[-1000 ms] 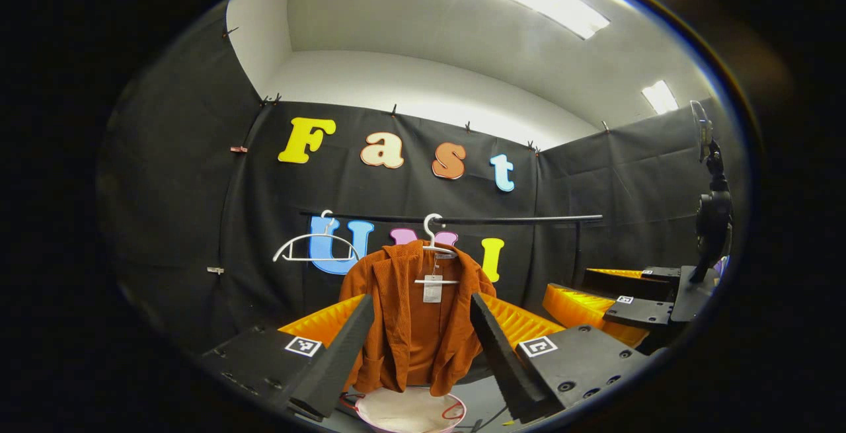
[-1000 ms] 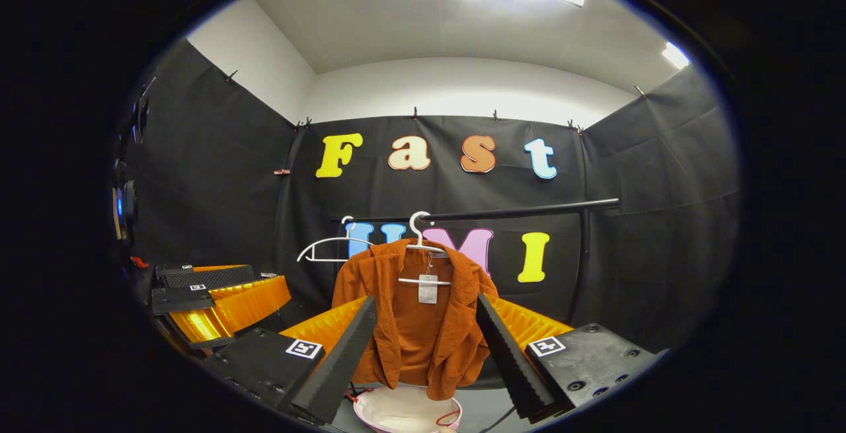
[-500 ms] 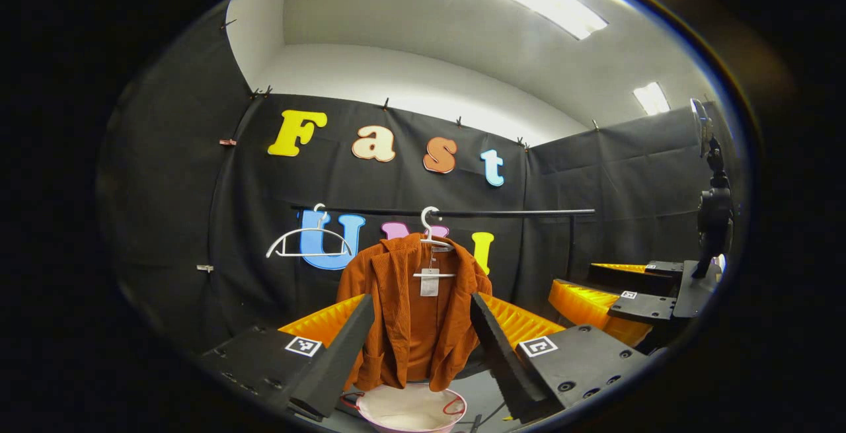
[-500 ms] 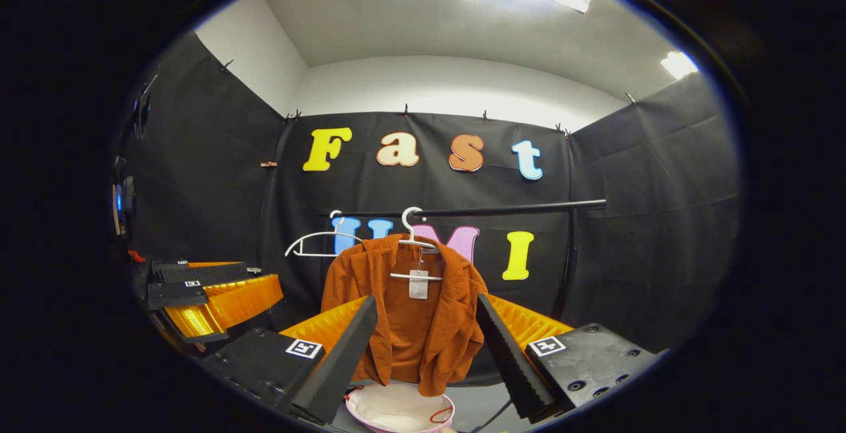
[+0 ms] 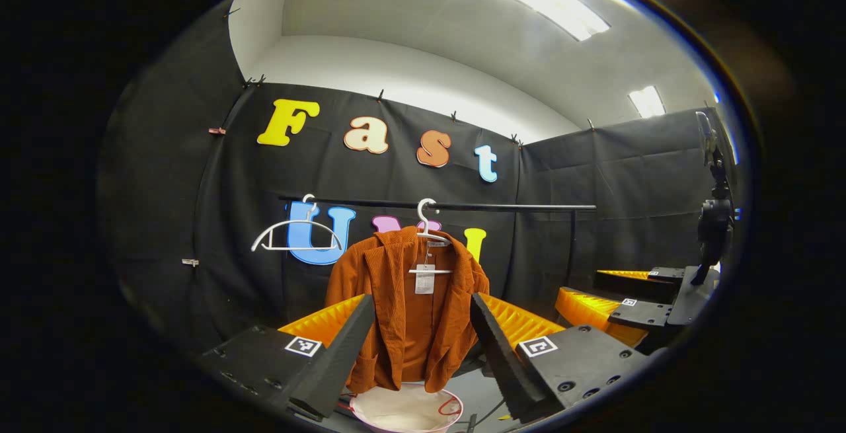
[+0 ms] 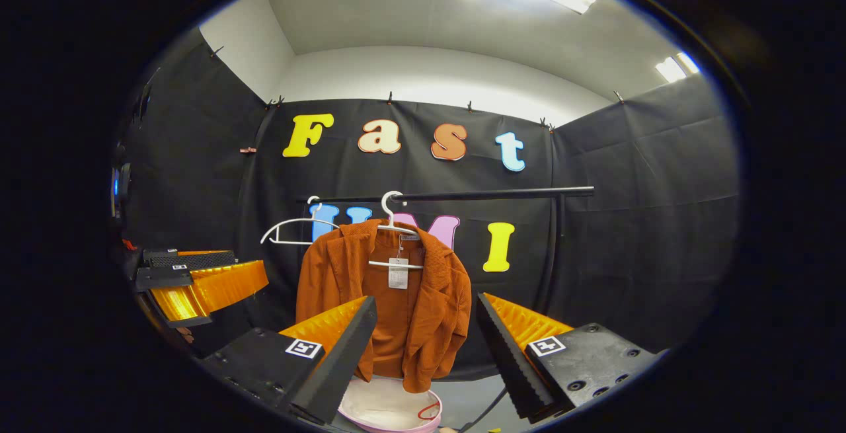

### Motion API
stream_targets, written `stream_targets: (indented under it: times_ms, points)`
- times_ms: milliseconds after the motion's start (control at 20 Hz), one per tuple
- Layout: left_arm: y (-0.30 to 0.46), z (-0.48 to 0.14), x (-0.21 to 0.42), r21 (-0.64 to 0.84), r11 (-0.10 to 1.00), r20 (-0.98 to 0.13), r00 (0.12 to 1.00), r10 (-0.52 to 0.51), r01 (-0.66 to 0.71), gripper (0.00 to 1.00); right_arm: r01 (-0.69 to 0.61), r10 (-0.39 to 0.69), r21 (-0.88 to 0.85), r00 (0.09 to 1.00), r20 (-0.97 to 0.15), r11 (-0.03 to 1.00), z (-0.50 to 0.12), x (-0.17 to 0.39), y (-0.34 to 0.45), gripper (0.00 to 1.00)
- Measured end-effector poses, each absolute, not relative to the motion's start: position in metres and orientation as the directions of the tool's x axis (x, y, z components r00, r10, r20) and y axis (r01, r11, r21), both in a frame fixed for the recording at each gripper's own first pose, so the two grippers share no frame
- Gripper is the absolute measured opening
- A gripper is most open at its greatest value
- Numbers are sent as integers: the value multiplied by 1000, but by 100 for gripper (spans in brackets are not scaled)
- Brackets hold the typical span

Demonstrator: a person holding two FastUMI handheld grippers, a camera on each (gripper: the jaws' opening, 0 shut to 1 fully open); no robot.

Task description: Grasp the clothes on the hanger with both hands and then place them into the laundry hamper below.

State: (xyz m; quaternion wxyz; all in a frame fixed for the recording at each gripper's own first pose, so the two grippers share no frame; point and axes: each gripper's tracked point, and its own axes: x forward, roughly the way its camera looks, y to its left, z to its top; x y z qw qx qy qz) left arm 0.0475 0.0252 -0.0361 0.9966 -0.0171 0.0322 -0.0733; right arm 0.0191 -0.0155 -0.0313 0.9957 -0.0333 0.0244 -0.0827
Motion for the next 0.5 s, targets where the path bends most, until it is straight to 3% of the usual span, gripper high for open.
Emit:
stream_targets:
  times_ms: [400,500]
  points:
    - [11,-66,152,-39,997,-66,996,-62,59,89,77,-75,29,995,-70,997,-82,137,-43,96]
    - [11,-79,177,-41,999,-92,995,-27,23,93,48,-45,34,994,-99,998,-103,169,-49,98]
